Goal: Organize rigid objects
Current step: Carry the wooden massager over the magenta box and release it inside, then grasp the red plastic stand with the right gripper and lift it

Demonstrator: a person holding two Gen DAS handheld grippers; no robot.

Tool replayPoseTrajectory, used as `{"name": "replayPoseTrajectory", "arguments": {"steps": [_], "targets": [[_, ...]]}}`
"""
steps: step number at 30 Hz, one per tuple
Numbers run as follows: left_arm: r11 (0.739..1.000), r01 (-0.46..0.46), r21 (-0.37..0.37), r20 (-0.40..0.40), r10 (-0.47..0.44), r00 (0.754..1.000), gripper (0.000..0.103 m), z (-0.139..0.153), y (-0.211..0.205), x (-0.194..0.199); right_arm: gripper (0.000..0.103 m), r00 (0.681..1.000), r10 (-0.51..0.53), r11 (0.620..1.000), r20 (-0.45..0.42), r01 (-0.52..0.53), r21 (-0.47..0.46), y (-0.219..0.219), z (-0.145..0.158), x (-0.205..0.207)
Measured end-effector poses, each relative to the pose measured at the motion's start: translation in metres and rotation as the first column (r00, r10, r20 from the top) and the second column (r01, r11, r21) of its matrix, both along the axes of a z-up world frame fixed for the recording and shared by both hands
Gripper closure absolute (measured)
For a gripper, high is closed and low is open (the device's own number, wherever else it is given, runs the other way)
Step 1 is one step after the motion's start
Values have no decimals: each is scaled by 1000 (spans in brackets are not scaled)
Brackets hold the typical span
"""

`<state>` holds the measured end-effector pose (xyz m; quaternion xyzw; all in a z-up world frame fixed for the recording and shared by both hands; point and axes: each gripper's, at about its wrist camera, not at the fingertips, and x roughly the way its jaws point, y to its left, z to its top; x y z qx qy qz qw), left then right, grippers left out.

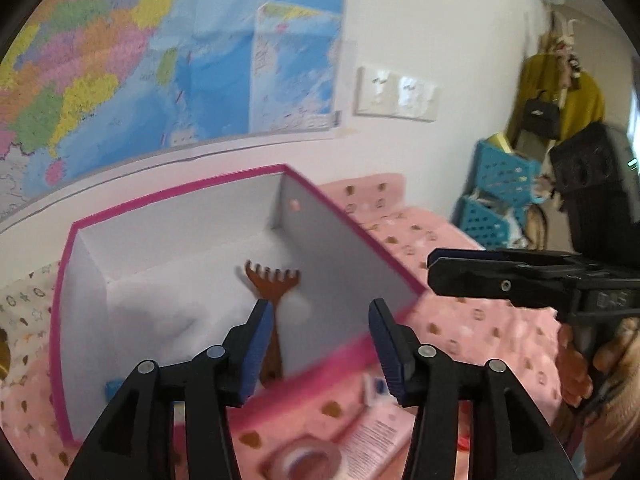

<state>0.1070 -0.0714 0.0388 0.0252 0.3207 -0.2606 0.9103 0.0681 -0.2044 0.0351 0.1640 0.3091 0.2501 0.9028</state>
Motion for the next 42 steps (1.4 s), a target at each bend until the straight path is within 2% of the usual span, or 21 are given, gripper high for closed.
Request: {"name": "replayPoseTrajectory", "arguments": {"steps": [4,8,13,19,23,36,37,42], "targets": [[998,54,-43,-10,-54,998,47,-7,-2,-27,60,999,-33,999,-35,35,30,-23,-15,-32],[991,107,-86,-58,-112,992,47,-23,-8,-48,60,990,-81,996,-118,83,10,-40,-45,-59],[985,150,-88,-121,-160,980,47,-46,-24,-64,60,972,-117,993,-205,121,9,-53,-75,-87],[978,192,-85,-167,-204,965,47,-63,-43,-77,60,950,-134,990,-281,143,12,-55,-101,-101],[977,200,-81,-181,-211,960,47,-68,-49,-82,60,932,-156,986,-328,169,11,-51,-116,-96],[974,211,-82,-199,-223,954,47,-75,-54,-85,60,912,-226,963,-342,262,62,-46,-127,-84],[974,213,-83,-199,-225,954,47,-75,-54,-85,64,911,-235,962,-338,269,57,-46,-127,-83],[974,210,-88,-202,-224,953,47,-76,-53,-85,70,908,-257,957,-331,288,46,-46,-128,-82]]}}
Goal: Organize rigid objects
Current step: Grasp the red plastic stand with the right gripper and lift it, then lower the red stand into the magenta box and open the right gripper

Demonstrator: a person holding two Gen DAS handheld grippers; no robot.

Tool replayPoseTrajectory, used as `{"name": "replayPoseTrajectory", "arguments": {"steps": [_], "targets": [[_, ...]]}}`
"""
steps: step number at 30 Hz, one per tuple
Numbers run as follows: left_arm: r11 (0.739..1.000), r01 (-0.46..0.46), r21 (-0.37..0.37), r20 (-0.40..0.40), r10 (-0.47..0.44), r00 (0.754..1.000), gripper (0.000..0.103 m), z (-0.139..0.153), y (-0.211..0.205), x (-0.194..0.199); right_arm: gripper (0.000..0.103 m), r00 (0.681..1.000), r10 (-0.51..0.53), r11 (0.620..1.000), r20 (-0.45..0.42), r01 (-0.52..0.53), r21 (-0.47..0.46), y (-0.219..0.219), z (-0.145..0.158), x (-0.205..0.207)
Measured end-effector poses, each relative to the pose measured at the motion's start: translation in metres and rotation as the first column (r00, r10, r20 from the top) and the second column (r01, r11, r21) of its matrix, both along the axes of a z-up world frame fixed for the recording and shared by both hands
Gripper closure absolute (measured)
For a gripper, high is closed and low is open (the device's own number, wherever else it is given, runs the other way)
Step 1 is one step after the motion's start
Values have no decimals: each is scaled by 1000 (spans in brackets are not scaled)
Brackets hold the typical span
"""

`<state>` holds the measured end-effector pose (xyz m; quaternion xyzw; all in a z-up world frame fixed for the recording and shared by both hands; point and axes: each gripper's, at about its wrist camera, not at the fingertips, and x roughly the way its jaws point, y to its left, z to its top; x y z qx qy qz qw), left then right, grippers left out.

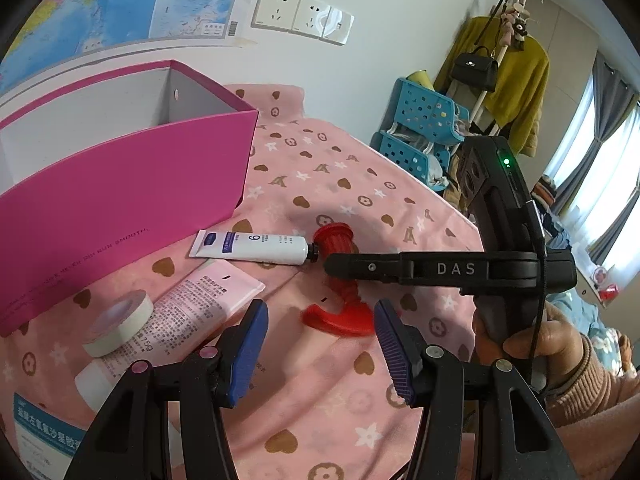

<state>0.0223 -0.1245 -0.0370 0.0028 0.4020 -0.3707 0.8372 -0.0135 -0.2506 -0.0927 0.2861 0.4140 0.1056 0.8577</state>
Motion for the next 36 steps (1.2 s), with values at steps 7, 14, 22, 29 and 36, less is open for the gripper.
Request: {"name": "replayPoseTrajectory", "arguments": {"steps": [7,14,22,29,36], "targets": [[1000,12,-22,-20,-12,1000,47,-1,1,1,76,999,-28,999,43,26,38,-14,6,-9],[998,53,-40,-18,-53,998,47,4,-9,-1,76,992,20,998,124,-26,49,-8,31,-19],[997,40,-65,-14,-41,999,47,11,-2,3,76,973,97,993,208,-110,52,11,59,-18],[994,11,-108,8,-10,1000,47,28,13,10,76,945,154,984,289,-175,46,25,90,-2],[995,-27,-98,79,34,996,47,52,21,22,76,911,214,973,352,-231,7,42,118,27]]}}
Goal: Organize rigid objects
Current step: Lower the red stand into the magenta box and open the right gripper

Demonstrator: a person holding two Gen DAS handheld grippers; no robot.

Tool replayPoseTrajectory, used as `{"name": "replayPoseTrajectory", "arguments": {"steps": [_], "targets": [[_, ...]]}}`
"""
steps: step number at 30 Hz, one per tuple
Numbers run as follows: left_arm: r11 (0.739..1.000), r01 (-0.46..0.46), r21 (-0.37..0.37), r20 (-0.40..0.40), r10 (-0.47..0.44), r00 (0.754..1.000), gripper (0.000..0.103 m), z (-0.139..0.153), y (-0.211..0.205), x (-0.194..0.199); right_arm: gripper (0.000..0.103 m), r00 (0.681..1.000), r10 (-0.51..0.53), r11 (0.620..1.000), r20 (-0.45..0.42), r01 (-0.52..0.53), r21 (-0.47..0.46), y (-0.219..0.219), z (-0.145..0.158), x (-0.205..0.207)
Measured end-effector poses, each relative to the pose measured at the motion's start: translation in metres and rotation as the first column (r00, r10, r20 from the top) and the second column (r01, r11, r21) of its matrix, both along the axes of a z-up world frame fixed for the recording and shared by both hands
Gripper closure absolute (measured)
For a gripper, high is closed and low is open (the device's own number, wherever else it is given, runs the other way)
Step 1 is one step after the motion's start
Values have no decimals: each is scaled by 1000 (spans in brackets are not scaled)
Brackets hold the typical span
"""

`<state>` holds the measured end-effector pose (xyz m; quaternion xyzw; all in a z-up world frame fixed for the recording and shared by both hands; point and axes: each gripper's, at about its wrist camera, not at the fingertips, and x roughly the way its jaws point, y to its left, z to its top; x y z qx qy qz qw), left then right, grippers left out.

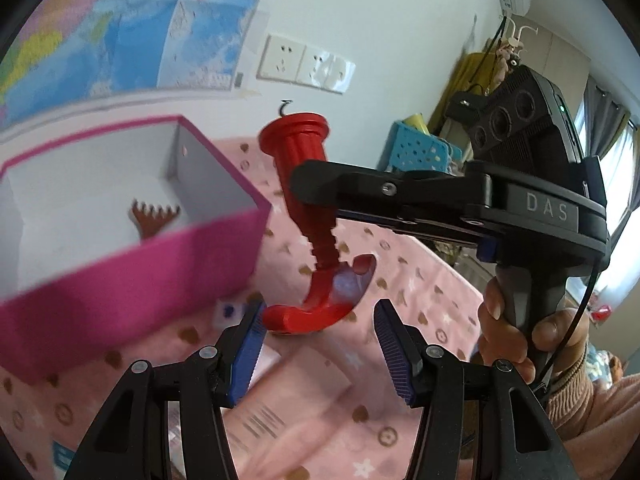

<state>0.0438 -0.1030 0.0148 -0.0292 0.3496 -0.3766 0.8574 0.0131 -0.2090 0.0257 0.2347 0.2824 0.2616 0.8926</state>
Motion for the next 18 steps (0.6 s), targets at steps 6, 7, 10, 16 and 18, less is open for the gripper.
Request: {"name": "replayPoseTrajectory", "arguments": {"steps": [6,7,10,16,18], "targets": [[998,-63,23,57,61,996,50,22,6,27,76,999,21,1000,46,-20,-21,10,23,36],[997,-69,20,55,68,996,52,24,8,34,76,999,23,1000,48,-22,-22,11,26,42],[997,-81,5,41,81,996,53,26,14,53,76,998,26,999,49,-24,-35,14,31,60],[995,-103,2,6,103,995,54,27,19,83,76,999,30,998,13,-29,-58,21,24,96],[992,-122,17,-1,122,993,54,23,21,94,76,1000,27,997,-3,-27,-65,22,20,106]]}}
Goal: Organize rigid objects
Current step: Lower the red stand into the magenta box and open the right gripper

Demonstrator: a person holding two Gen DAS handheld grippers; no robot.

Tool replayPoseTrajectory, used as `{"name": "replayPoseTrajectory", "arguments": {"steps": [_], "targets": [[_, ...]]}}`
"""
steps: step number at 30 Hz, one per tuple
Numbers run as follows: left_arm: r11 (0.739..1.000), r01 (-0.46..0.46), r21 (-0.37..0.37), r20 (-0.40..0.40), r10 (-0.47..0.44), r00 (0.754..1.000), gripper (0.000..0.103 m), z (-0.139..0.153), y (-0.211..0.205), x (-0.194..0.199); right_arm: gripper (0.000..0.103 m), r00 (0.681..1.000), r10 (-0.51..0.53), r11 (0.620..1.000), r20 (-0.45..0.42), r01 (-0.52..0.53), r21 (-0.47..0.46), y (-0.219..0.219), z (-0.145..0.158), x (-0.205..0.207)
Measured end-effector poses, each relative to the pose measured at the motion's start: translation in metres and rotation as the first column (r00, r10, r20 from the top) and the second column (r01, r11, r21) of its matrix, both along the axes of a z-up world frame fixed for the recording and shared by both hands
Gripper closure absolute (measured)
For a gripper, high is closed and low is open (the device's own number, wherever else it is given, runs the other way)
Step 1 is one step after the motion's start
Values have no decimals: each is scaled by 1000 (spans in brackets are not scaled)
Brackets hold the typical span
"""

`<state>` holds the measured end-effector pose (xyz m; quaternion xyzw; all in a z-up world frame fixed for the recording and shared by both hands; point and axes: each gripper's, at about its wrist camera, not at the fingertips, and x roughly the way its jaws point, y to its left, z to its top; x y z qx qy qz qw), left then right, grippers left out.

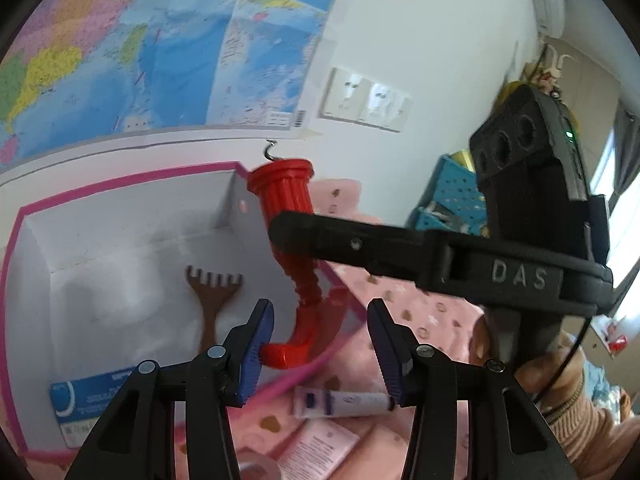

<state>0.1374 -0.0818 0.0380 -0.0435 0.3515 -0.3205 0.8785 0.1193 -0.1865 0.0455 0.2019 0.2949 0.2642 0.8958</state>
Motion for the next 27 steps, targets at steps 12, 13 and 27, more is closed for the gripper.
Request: {"name": "replayPoseTrajectory", "arguments": {"steps": [12,13,27], "targets": [[997,-41,62,-81,46,996,53,-28,-2,24,74,990,-70,990,-125,54,-128,3,-32,37],[996,-46,70,-76,51,996,52,-28,-1,21,74,988,-88,987,-128,69,-146,3,-33,38],[998,-51,32,56,49,997,51,-6,27,-30,58,994,-105,985,14,106,-138,-17,-13,-32]]}}
